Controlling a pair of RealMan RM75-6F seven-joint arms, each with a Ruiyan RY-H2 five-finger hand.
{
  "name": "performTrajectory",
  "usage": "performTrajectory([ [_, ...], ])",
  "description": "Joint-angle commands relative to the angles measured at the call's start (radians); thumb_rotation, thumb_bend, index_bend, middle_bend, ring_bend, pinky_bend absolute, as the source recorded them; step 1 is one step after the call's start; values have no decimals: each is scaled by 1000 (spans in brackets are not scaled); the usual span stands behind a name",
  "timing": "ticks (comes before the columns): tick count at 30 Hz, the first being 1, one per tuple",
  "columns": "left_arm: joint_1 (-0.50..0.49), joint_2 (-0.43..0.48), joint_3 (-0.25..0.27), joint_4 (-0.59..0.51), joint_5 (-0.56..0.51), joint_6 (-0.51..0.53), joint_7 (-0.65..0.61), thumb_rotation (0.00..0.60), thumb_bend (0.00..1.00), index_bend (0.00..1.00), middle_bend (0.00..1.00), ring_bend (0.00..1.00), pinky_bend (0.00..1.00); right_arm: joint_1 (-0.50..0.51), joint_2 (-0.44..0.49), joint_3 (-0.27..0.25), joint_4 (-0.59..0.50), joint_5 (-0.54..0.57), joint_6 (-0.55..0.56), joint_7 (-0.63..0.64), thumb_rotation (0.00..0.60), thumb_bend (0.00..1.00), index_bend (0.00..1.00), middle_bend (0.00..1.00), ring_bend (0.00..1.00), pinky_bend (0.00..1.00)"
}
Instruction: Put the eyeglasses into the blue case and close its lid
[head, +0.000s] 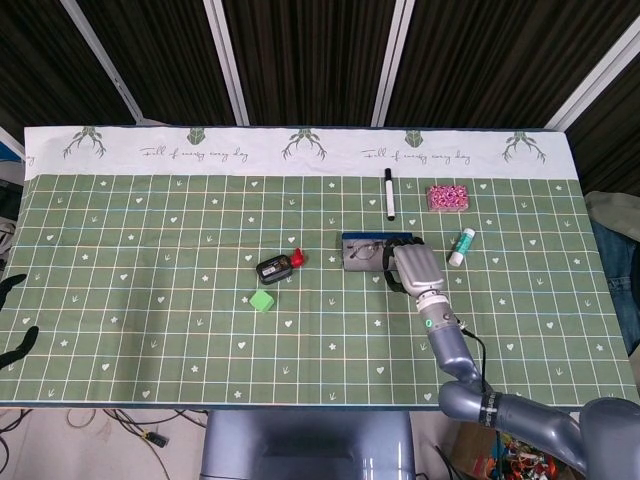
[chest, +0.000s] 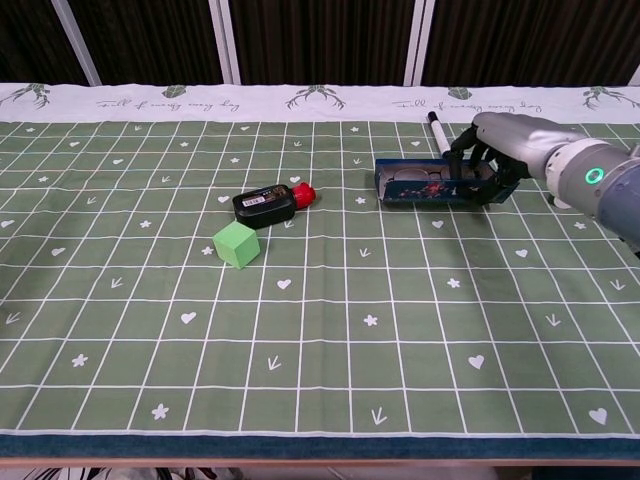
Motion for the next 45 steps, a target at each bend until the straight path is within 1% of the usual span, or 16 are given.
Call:
performTrajectory([
  [1,0,-1,0,-1,0,0,2,600,316,167,0,0,0,-42,80,-28,-114,-10,25,-9,600,484,835,288,312,238],
  [7,0,-1,1,-2,0,-1,5,600,317,168,0,0,0,-56,163,-40,-232,19,36,-65,600,484,835,276,311,237],
  [12,0,-2,2,-3,0,-1,7,600,317,168,0,0,0,-32,212,-34,-294,90,7,-134,600,484,842,270,308,237],
  [14,1,-2,2,-3,1,0,8,600,317,168,0,0,0,-8,226,-27,-307,138,-15,-172,600,484,842,270,308,237],
  [16,2,-2,2,-4,1,3,7,600,316,168,0,0,0,36,231,-23,-293,228,-57,-232,600,484,842,270,308,237],
  [19,2,-1,2,-4,1,3,6,600,317,168,0,0,0,68,230,-25,-285,302,-73,-272,600,484,843,270,308,237],
  [22,2,-1,1,-4,0,3,4,600,317,168,0,0,0,87,228,-31,-279,345,-76,-293,600,483,843,268,308,237],
  [28,1,0,0,-1,-2,0,2,600,317,168,0,0,0,116,215,-33,-252,390,-72,-302,600,484,846,267,309,237],
  [38,2,0,1,-2,-1,2,3,600,317,169,0,0,0,176,168,-37,-151,466,-97,-314,600,484,846,257,308,237],
  [45,2,0,1,-1,0,0,3,600,317,169,0,0,0,208,149,-38,-103,515,-101,-328,600,484,846,257,308,237],
])
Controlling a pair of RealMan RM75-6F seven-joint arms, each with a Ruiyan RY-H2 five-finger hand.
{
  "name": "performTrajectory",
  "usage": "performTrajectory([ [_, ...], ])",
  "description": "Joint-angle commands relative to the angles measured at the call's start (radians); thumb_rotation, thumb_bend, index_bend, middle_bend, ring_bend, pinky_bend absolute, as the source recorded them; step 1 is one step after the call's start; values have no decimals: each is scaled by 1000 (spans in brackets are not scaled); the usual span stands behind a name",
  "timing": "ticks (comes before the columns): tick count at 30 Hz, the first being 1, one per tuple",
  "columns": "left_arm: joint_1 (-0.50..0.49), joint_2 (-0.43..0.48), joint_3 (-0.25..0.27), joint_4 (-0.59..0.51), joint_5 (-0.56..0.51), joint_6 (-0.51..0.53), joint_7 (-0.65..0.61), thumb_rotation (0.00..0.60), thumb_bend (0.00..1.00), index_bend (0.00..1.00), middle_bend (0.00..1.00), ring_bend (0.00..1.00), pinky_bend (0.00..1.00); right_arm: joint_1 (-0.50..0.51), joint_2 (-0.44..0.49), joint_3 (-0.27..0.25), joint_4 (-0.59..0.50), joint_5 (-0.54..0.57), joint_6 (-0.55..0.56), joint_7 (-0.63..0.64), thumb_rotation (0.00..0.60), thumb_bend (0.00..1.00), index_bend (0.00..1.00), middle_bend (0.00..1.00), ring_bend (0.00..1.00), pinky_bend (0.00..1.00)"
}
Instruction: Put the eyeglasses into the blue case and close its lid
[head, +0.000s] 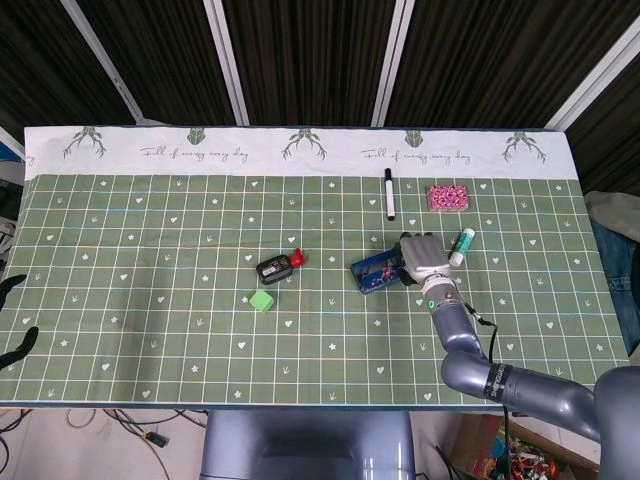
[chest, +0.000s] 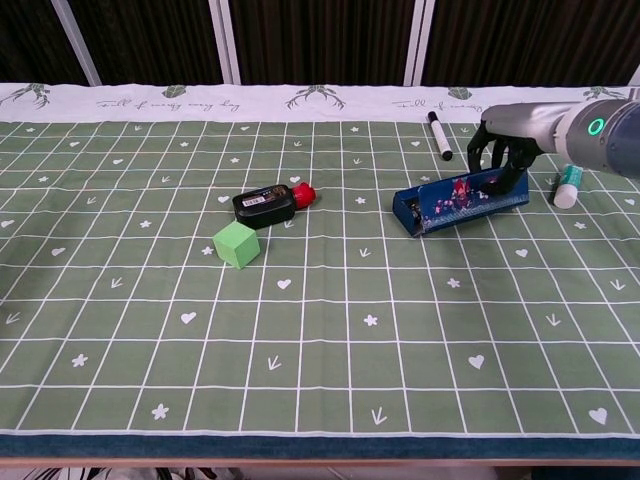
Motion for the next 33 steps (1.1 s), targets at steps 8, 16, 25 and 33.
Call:
performTrajectory([
  [8,0,0,0,1,0,0,-2,600,317,169,0,0,0,33,-19,-5,49,54,-6,-10,600,484,846,257,308,237],
  [16,-1,-1,0,2,-1,-2,-2,600,317,170,0,0,0,47,-11,-4,41,65,3,-10,600,484,846,256,308,237],
  [25,0,0,0,1,0,0,-2,600,317,169,0,0,0,70,-16,0,50,81,10,-13,600,484,846,224,275,225],
  [33,0,0,-1,1,0,0,-3,600,317,169,0,0,0,88,-36,0,75,82,19,-15,600,484,854,201,253,204],
])
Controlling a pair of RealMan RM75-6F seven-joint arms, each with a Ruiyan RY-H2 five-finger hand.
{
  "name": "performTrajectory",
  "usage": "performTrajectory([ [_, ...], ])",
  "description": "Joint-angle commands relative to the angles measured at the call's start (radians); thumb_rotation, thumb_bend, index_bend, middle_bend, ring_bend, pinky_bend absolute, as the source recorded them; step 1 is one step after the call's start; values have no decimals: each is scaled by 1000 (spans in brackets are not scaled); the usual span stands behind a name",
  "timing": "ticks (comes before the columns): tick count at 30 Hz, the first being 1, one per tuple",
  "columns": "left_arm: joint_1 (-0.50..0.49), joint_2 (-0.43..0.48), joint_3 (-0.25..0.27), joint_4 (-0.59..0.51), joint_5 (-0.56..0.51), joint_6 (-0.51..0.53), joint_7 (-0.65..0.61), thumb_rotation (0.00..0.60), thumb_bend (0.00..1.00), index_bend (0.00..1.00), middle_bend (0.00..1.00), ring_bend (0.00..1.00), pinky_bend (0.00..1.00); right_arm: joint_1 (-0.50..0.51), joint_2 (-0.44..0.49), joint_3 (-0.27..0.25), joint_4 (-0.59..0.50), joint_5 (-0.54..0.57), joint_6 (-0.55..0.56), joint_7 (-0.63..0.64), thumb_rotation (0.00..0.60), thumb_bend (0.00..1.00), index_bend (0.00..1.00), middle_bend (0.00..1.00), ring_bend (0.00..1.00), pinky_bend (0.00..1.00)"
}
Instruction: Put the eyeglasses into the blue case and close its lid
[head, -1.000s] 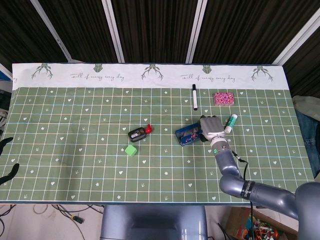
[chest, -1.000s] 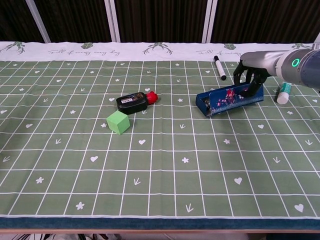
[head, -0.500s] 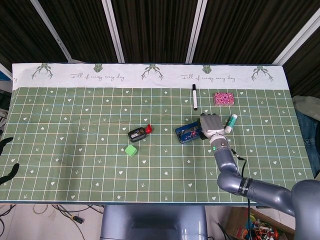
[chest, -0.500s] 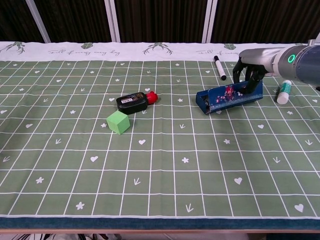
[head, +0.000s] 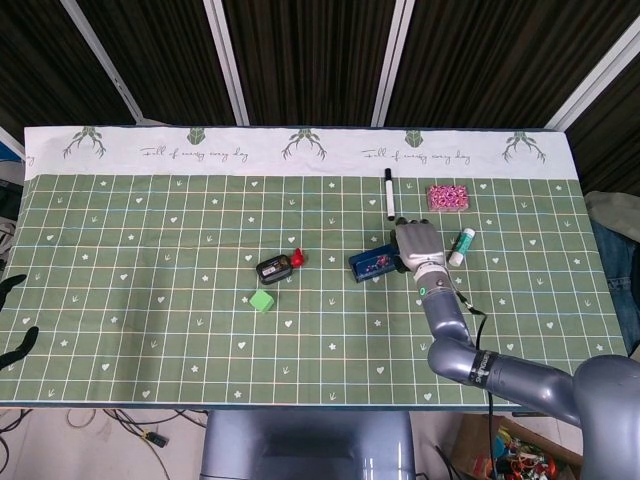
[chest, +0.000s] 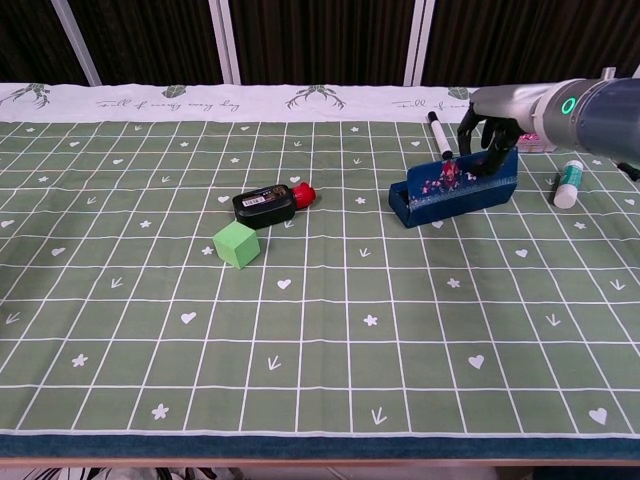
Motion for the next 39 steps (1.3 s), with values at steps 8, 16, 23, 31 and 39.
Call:
performTrajectory([
  [8,1,1,-1,0,-1,1,-2,600,317,169,0,0,0,31,-37,5,66,34,-12,-17,600,484,854,196,249,204],
  [16,0,2,-1,0,-2,0,-5,600,317,169,0,0,0,59,-66,9,139,94,-35,-49,600,484,855,196,249,204],
  [23,1,3,-2,0,-3,0,-8,600,317,170,0,0,0,67,-91,-1,187,125,-67,-63,600,479,668,195,244,204],
  [31,1,4,-2,1,-2,1,-10,600,317,170,0,0,0,74,-130,8,241,100,-70,-39,600,440,342,162,235,204],
  [39,0,3,-1,3,-2,-1,-12,600,317,170,0,0,0,75,-149,5,261,86,-68,-40,600,390,138,145,233,204],
])
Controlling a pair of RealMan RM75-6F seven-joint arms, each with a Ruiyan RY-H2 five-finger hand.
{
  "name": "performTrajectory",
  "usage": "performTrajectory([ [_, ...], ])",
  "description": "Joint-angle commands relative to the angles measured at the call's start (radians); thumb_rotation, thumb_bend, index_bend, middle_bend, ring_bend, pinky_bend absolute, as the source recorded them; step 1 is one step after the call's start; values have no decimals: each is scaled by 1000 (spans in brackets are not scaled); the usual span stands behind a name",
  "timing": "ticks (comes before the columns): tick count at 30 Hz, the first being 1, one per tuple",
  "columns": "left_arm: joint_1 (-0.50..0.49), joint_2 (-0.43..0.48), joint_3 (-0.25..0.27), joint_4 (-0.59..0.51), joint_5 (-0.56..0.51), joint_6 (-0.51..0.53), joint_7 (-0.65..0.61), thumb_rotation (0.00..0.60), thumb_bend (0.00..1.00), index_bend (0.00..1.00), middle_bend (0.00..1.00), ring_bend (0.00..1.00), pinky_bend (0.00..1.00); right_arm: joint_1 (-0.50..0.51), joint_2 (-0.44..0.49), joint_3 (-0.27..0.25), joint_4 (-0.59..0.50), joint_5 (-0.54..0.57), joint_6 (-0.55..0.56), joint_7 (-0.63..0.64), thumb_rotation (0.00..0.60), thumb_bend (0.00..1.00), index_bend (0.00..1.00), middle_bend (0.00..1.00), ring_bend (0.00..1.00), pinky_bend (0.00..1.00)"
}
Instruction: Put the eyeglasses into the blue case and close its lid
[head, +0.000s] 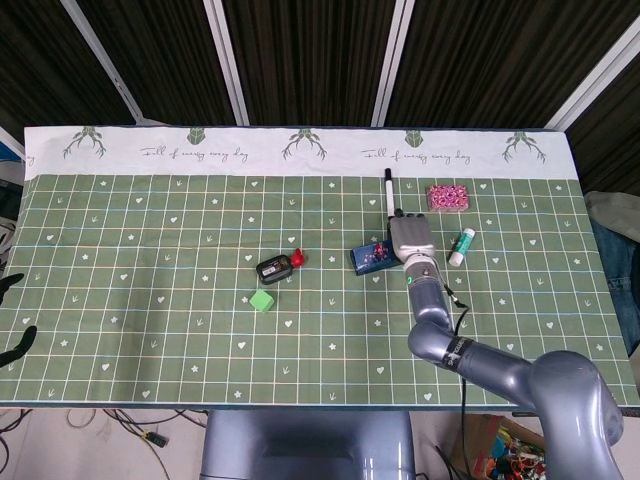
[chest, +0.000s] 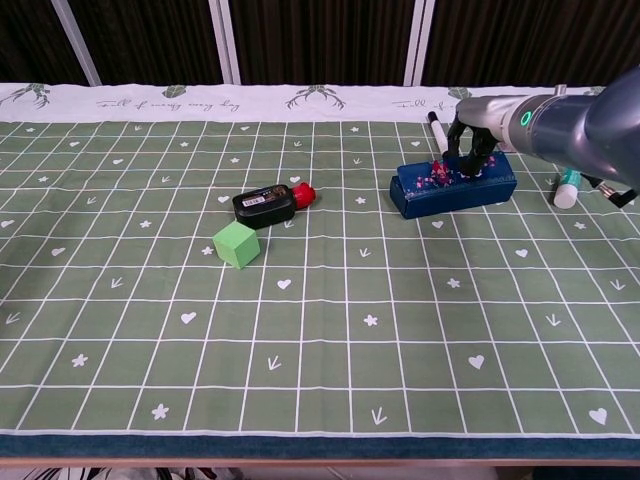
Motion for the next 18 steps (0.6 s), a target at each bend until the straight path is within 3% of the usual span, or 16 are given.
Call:
performTrajectory([
  [1,0,0,0,1,0,-1,0,600,317,170,0,0,0,1,-3,-2,1,-9,9,-4,600,385,122,145,233,204],
  [6,-1,-2,1,1,2,-1,2,600,317,171,0,0,0,-2,-3,4,-14,-38,41,2,600,356,46,141,233,204],
  [18,0,-2,2,-1,7,2,5,600,317,172,0,0,0,-46,47,50,-132,-131,110,105,600,352,6,129,232,204],
])
